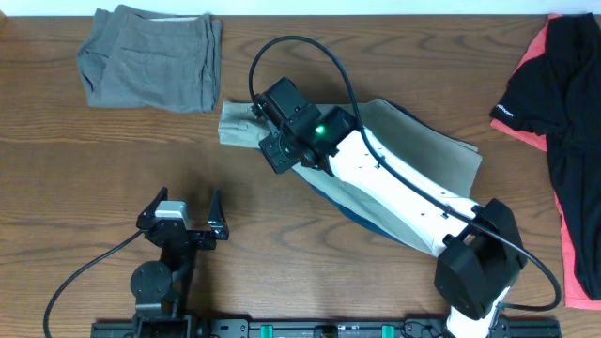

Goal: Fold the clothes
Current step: 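Grasp the khaki pants with the right gripper and drag them toward center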

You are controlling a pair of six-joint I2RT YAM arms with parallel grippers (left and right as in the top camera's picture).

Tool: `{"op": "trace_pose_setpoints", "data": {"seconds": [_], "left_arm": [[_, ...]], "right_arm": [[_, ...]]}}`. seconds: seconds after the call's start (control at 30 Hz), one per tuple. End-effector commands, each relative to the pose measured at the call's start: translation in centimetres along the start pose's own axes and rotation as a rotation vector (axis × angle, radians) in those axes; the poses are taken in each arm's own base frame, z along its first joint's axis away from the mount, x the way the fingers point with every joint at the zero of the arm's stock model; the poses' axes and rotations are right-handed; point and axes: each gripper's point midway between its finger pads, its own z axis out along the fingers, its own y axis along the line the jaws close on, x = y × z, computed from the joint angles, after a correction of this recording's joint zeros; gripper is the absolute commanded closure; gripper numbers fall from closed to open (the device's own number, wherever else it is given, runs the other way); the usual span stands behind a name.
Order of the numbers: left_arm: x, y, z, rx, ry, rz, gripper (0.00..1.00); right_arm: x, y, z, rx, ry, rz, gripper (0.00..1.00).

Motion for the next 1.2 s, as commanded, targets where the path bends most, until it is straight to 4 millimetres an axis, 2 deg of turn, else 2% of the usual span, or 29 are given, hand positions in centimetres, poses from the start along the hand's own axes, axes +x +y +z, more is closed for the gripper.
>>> {"op": "trace_pose_setpoints", "data": {"seconds": [0.0, 0.3, 0.43, 0.63, 0.83, 1.07, 1.17], "left_arm": [[1.5, -0.1, 0.1, 0.010, 0.046, 0.006, 0.02], [1.5, -0.1, 0.1, 0.010, 0.046, 0.006, 0.02], [1.5, -0.1, 0.1, 0.010, 0.046, 0.006, 0.02], [1.5, -0.1, 0.1, 0.010, 0.046, 0.006, 0.02], [1.5, -0.1, 0.1, 0.010, 0.046, 0.006, 0.02], [1.5, -0.1, 0.1, 0.010, 0.046, 0.006, 0.02], [1.5, -0.1, 0.1, 0.010, 0.046, 0.006, 0.02]], "right_arm": [[0.3, 0.7, -0.2, -0.011, 0.014, -0.007, 0.99], [0.5, 0.9, -0.3, -0.020, 0.021, 0.015, 0.99], [1.6, 3.9, -0.4, -0.158, 0.069, 0.002, 0.99], [3.6, 5.5, 0.2, -0.173, 0.119, -0.030, 0.99], [3.8, 5.3, 0.4, -0.168, 0.122, -0.029, 0.99], [3.3, 3.5, 0.6, -0.107, 0.108, 0.019, 0.99], [3.2, 3.3, 0.6, -0.110, 0.108, 0.024, 0.99]]}}
